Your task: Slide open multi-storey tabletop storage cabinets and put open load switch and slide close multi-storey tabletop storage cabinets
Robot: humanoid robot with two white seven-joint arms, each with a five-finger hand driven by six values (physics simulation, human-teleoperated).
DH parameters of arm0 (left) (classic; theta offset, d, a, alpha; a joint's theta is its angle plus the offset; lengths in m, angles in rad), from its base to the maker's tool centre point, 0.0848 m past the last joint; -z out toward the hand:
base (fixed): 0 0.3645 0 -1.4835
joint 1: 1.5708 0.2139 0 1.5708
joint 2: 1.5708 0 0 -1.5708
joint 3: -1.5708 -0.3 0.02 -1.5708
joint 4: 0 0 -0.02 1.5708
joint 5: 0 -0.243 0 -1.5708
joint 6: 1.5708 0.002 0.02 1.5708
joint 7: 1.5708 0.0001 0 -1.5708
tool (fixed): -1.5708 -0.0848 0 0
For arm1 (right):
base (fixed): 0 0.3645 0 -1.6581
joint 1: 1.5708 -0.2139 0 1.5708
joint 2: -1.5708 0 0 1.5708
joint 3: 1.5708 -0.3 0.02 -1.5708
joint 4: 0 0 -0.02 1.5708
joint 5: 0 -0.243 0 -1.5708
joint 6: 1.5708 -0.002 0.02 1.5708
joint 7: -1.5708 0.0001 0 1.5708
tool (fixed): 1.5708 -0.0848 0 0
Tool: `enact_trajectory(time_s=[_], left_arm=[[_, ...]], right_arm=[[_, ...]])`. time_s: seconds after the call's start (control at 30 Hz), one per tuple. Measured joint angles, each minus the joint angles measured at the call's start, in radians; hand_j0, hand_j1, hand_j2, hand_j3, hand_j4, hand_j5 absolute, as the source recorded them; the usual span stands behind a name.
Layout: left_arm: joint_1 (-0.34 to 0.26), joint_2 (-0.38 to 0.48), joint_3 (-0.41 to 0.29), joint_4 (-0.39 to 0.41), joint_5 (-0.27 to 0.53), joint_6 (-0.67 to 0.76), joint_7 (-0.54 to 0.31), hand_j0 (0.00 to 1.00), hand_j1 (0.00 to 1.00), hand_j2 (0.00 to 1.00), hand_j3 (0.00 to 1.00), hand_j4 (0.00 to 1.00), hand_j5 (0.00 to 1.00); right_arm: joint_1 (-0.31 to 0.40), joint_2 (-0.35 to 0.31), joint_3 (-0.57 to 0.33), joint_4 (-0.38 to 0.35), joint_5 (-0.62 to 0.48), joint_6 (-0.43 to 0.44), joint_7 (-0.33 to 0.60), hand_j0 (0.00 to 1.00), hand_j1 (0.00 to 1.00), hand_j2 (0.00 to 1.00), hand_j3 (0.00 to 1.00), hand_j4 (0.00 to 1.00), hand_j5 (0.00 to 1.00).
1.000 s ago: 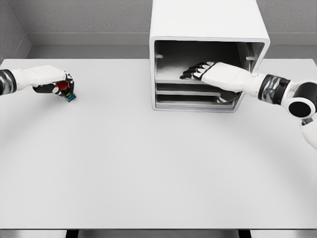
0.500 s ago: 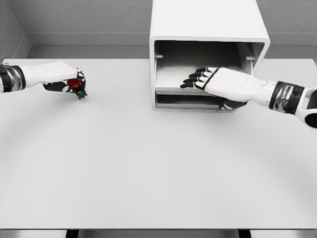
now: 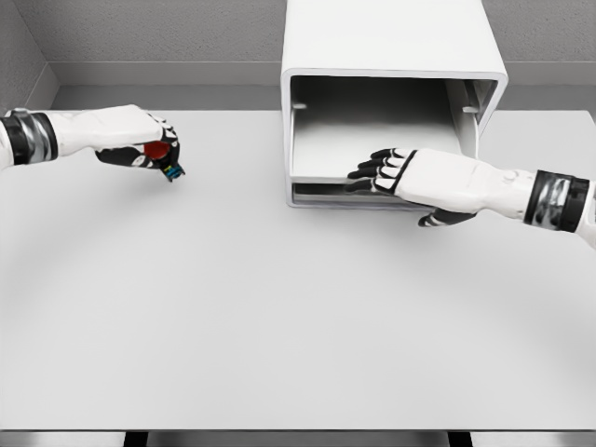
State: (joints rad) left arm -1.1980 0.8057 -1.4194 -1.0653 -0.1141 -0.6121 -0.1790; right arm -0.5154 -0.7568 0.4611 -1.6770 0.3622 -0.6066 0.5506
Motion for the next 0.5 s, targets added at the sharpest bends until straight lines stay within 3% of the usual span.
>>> enact_trajectory(time_s=[0.3,0.5], left_arm=[[-0.02,0.025,0.0,-0.106,0.0,0.0,0.002,0.38,0.38,0.38,0.38,0.38,0.38],[-0.032,0.039,0.0,-0.172,-0.003,0.0,0.002,0.37,0.37,0.37,0.37,0.37,0.37]], right_arm=[[-0.003,-0.03,-0.046,-0.001,-0.148,-0.006,0.011,1.0,1.0,1.0,1.0,1.0,1.0],[0.0,-0.048,-0.046,0.001,-0.103,0.013,0.035,1.0,1.0,1.0,1.0,1.0,1.0]])
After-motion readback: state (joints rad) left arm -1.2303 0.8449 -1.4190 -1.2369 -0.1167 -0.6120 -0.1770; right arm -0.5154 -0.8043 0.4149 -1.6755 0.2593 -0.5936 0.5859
